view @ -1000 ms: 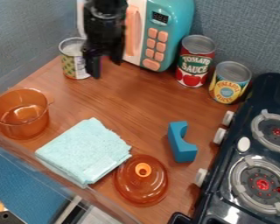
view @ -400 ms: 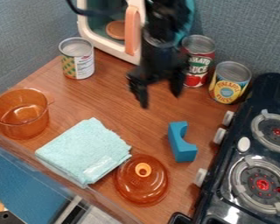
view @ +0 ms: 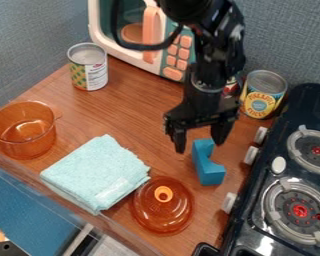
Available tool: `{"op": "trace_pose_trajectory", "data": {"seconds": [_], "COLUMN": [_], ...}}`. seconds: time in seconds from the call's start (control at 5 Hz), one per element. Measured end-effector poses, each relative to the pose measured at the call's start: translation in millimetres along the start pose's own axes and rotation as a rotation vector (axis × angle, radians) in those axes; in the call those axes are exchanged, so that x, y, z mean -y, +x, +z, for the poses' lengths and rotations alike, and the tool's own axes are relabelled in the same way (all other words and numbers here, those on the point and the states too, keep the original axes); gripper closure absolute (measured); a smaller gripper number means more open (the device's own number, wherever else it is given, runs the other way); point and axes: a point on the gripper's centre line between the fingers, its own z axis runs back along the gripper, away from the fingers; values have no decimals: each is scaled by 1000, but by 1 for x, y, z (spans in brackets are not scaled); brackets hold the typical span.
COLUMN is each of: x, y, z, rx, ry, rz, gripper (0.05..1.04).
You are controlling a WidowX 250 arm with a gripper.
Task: Move the blue object to the left near the wall
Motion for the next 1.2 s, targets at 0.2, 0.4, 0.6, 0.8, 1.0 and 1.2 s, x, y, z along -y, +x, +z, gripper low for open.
{"op": "trace_pose_trajectory", "data": {"seconds": [0.2,0.4,0.6,0.8,1.0,1.2], "x": [3,2,3,6,2,-5], "y": [-5,-3,-7,-4,0,7], "z": [-12,-24,-34,-36,-39,-36], "rx": [-32,-25,-46,-38,-39,-49], "ry": [-10,0,-5,-31,-39,-47], "rz": [-40,-65,-71,-59,-25,23], "gripper": [83,83,112,388,692,765]}}
